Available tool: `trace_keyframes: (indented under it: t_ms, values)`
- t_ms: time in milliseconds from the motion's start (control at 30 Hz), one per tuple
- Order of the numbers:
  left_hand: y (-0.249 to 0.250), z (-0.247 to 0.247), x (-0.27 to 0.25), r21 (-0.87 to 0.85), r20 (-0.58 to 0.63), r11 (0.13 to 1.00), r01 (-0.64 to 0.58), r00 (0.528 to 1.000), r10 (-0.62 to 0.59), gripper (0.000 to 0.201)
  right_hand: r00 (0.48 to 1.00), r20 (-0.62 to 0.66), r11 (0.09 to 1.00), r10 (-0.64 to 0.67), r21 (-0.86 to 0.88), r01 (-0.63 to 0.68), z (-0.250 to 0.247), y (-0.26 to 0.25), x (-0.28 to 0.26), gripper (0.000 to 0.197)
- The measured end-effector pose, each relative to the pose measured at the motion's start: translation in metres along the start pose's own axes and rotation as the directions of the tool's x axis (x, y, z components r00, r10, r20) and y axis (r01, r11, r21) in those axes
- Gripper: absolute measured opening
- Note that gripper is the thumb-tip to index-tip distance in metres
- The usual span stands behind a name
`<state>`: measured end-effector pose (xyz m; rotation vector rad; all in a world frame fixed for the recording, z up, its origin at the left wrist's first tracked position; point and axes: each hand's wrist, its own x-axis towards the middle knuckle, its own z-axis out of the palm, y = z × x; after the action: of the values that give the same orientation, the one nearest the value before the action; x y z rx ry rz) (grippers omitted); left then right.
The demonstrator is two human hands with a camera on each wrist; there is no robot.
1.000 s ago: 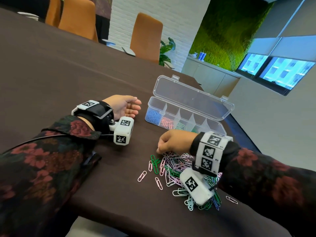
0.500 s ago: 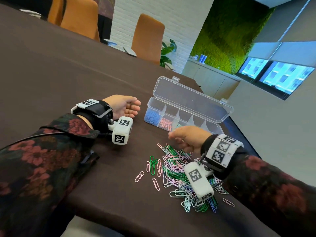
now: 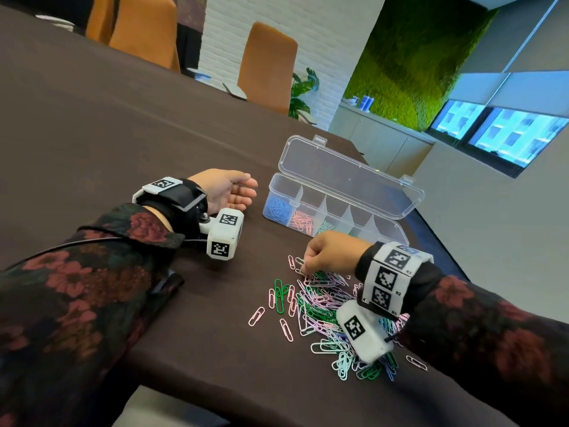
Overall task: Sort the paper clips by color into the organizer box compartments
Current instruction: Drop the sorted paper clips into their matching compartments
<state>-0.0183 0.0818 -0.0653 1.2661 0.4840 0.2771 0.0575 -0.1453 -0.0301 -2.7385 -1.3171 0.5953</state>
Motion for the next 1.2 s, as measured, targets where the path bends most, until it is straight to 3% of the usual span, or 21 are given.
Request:
trace_keyframes:
  t_ms: [133,467,733,867,933,1067,1200]
  values:
    - [0.000,0.000,-0.001,0.009,-0.004,1.000,-0.003,1.000,0.003,0.024,1.000,-0.001,0.990,0.027,0.138,-0.026,-0.004,0.011,-0.003,0.024]
    - [0.000,0.000,0.000,0.013,-0.004,1.000,-0.003,1.000,0.003,0.024,0.998,0.000,0.979,-0.067,-0.191,0.066,0.004,-0.008,0.008,0.027]
    - [-0.001,-0.001,0.002,-0.004,-0.003,1.000,-0.007,1.000,0.007,0.023,0.995,0.100,0.999,-0.028,0.042,0.024,-0.002,0.004,0.007,0.022]
    - [-0.001,-0.001,0.003,-0.007,0.003,1.000,-0.006,1.000,0.006,0.023,1.000,-0.011,0.914,-0.006,0.406,0.010,-0.019,0.027,-0.006,0.018]
    - [-0.001,-0.002,0.003,-0.004,0.006,1.000,-0.011,1.000,0.011,0.024,0.989,-0.129,0.871,0.070,0.491,0.002,-0.034,0.038,-0.010,0.018]
    - [-0.002,-0.003,0.003,-0.007,0.007,1.000,-0.014,1.000,0.014,0.023,0.921,-0.332,0.840,0.203,0.542,0.010,-0.057,0.049,0.003,0.018]
    - [-0.002,-0.004,0.003,-0.034,0.004,0.999,-0.013,1.000,0.013,0.023,0.825,-0.490,0.893,0.281,0.449,-0.038,-0.070,0.043,0.031,0.018]
